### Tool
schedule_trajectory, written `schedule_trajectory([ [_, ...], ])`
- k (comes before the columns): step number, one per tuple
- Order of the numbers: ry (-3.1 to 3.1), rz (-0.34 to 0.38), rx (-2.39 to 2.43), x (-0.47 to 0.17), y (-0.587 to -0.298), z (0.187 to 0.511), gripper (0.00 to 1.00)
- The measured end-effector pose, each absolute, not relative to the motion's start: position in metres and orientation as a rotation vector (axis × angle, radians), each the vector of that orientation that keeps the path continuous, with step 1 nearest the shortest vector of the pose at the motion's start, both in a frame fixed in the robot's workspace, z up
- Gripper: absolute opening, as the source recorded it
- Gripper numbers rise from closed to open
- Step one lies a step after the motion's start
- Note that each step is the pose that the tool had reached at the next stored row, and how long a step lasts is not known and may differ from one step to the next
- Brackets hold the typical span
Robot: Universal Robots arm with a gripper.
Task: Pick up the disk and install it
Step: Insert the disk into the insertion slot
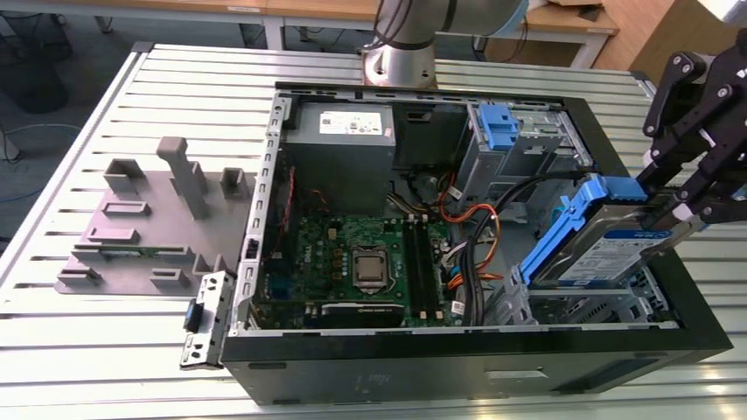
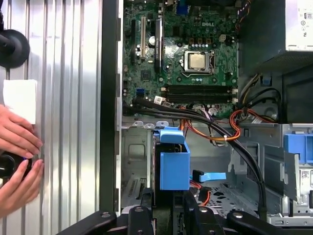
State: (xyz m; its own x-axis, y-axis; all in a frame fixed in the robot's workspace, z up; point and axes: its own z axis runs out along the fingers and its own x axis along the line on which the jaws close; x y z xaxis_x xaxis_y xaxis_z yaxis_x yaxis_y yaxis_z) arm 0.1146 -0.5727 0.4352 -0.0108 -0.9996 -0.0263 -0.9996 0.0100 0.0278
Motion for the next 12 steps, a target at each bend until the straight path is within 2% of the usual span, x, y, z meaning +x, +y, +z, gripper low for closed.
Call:
schedule_trajectory([
  [12, -2.232, -0.06, 2.209, 0.115, -0.574, 0.413, 0.35],
])
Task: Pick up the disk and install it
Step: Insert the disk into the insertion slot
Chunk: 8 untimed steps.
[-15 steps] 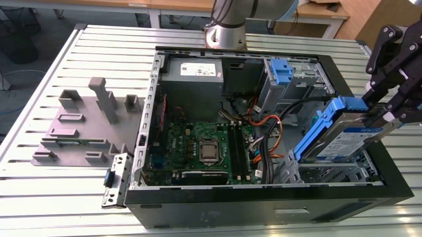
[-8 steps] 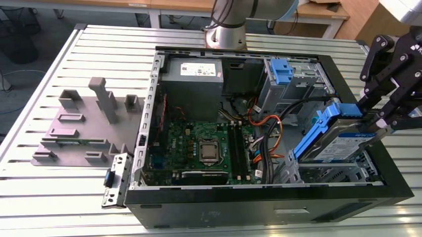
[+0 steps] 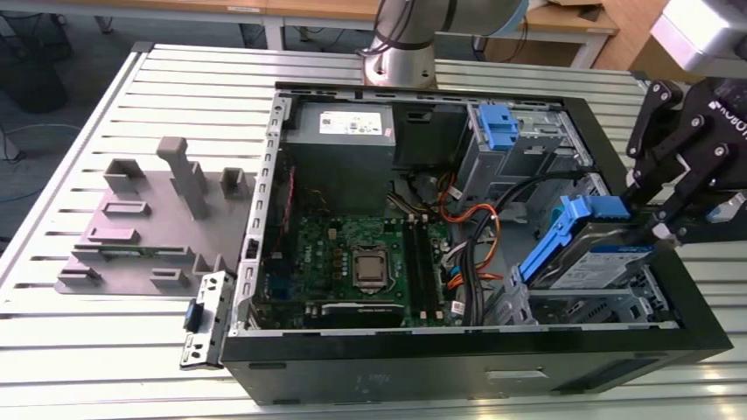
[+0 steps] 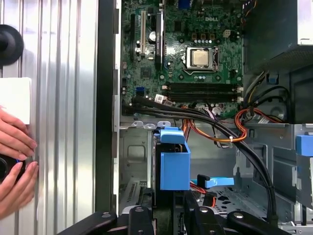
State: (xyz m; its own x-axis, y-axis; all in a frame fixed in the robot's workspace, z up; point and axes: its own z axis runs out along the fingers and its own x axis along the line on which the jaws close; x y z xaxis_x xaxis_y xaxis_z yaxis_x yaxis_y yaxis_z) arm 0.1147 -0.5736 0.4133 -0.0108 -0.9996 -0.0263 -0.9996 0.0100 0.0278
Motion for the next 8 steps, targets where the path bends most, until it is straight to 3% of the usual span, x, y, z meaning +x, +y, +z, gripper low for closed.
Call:
schedule_trajectory([
  [8, -2.232, -0.06, 2.209, 0.115, -0.574, 0.399, 0.35],
])
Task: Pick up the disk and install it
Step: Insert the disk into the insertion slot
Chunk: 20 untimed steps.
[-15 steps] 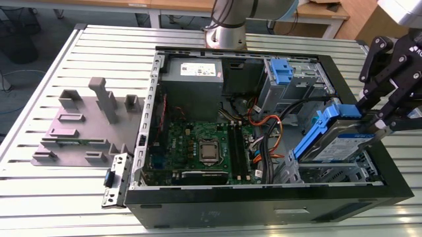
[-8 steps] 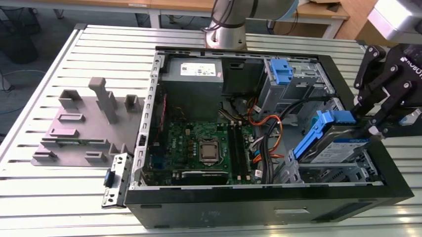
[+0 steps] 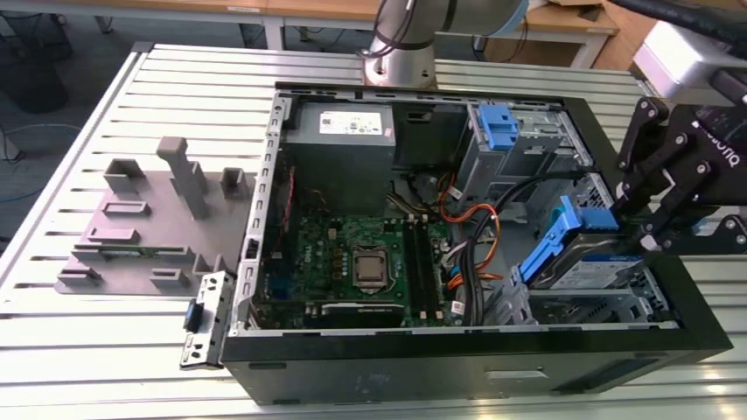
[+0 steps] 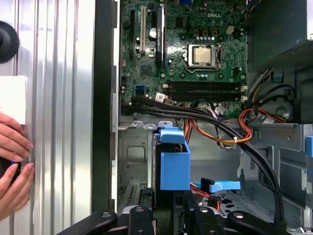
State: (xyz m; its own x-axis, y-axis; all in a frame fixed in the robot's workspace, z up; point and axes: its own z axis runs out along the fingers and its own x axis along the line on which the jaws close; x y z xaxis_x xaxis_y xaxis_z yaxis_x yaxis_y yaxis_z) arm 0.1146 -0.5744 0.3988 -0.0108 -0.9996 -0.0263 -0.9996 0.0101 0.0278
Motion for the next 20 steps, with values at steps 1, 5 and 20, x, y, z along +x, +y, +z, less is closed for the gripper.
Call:
schedule_trajectory([
  [1, -2.232, -0.06, 2.209, 0.115, -0.575, 0.397, 0.35],
  [5, -2.232, -0.06, 2.209, 0.115, -0.575, 0.39, 0.35],
  [20, -2.232, -0.06, 2.209, 0.115, -0.575, 0.371, 0.35],
])
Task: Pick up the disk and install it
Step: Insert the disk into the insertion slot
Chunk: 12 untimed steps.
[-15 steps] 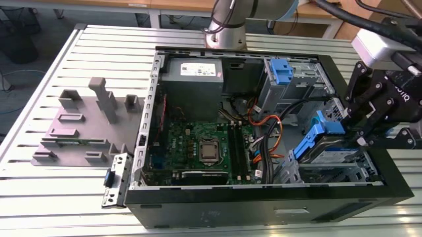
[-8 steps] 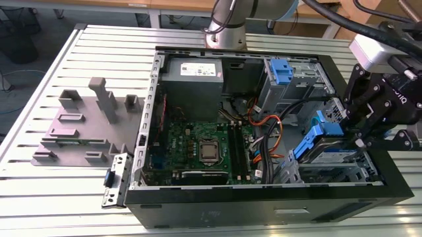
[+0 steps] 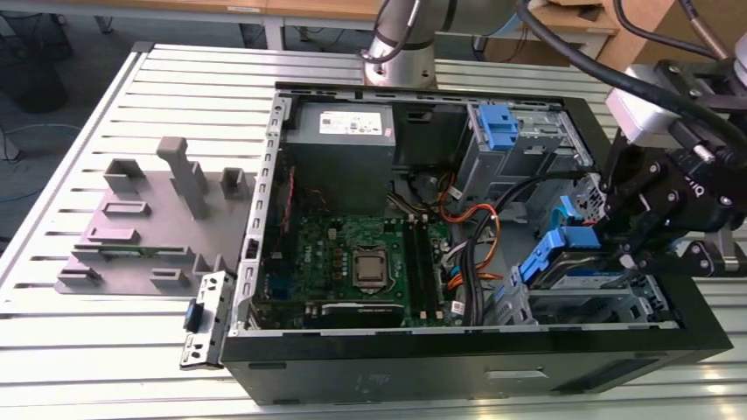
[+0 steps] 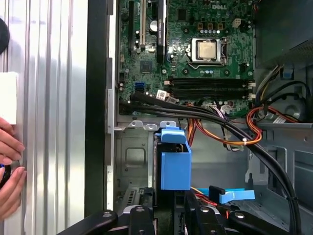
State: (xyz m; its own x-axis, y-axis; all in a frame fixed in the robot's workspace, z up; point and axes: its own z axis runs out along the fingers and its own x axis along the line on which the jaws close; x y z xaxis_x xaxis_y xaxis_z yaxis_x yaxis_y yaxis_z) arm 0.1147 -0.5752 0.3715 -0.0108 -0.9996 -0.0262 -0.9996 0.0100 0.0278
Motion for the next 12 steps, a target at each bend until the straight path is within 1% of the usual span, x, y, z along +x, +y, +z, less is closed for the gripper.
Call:
schedule_trajectory([
  [5, -2.232, -0.06, 2.209, 0.1147, -0.5752, 0.3627, 0.35],
  [11, -2.232, -0.06, 2.209, 0.1147, -0.5753, 0.3624, 0.35],
  [12, -2.232, -0.06, 2.209, 0.1147, -0.5753, 0.3625, 0.36],
])
